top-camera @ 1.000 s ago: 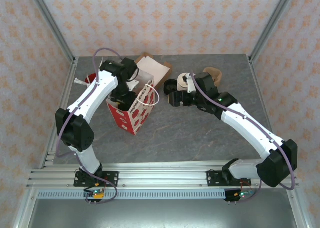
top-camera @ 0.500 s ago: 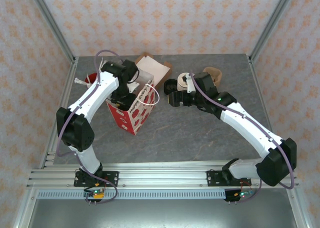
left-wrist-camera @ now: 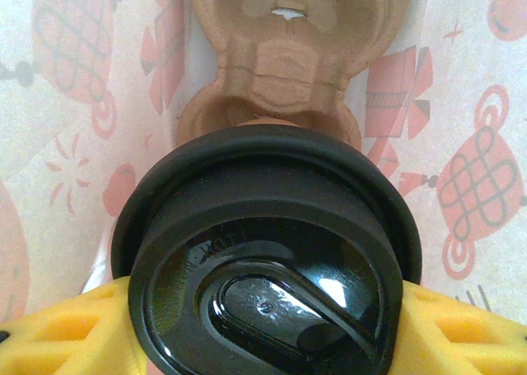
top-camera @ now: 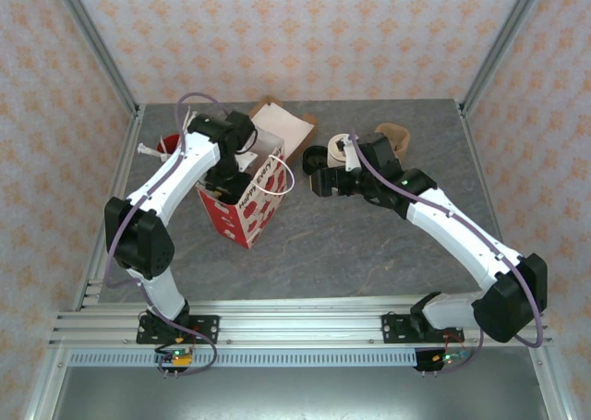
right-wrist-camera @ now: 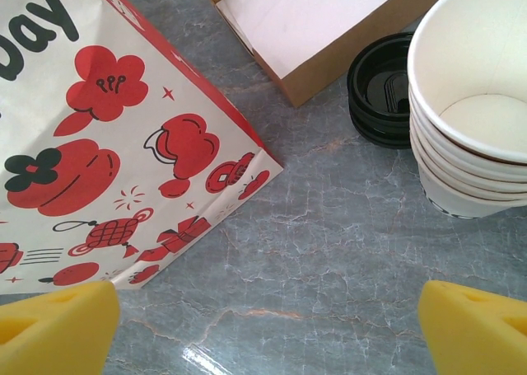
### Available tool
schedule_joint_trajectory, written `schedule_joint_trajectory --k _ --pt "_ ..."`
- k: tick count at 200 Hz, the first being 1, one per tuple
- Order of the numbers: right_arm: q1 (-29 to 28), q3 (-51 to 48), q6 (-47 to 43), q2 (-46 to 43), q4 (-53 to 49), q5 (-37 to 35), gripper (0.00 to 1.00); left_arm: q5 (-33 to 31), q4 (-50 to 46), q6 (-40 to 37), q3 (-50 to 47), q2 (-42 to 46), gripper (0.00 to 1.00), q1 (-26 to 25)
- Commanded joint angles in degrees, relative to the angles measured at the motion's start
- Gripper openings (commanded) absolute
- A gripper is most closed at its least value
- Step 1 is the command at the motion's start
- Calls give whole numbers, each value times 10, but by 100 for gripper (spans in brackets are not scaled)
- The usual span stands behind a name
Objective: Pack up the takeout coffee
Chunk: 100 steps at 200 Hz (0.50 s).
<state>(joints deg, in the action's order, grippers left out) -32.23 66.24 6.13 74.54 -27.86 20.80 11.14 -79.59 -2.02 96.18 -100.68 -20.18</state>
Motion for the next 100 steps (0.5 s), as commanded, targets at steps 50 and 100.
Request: schedule_joint_trajectory --k 50,100 --pt "-2 14 -4 -1 -8 -8 94 -16 -1 -6 -2 -1 46 5" --pt "-2 15 -3 0 -8 -7 94 -16 -2 -6 -1 -3 46 5"
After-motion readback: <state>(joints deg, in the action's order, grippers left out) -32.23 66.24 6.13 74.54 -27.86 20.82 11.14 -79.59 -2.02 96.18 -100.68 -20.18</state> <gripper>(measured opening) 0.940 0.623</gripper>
